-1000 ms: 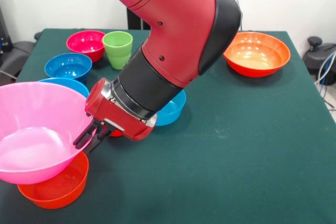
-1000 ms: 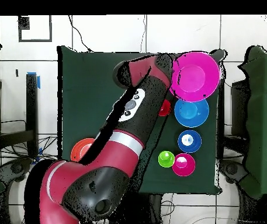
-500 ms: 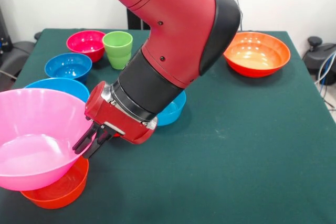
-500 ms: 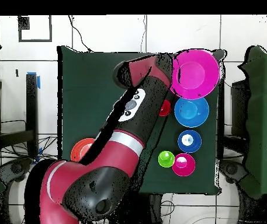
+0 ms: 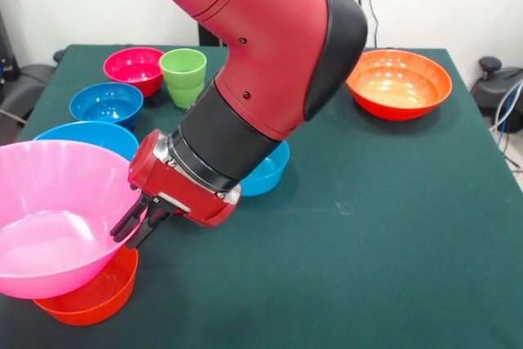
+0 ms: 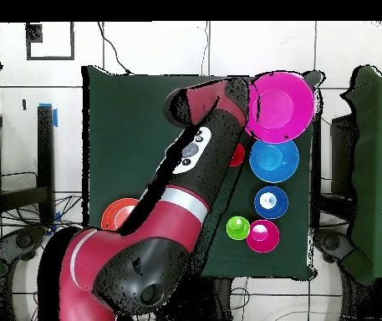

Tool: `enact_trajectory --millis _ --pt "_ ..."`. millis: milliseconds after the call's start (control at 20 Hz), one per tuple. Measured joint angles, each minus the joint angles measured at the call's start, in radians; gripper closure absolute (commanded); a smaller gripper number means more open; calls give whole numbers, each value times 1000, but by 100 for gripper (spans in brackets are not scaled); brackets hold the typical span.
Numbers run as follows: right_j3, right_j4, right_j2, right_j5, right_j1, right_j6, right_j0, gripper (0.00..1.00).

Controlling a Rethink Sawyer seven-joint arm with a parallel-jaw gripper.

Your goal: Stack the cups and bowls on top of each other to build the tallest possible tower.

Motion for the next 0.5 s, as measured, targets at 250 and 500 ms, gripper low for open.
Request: enact_trajectory --millis 250,500 --pt "0 0 11 -10 3 0 -1 100" --pt "0 4 27 -10 5 0 -1 100"
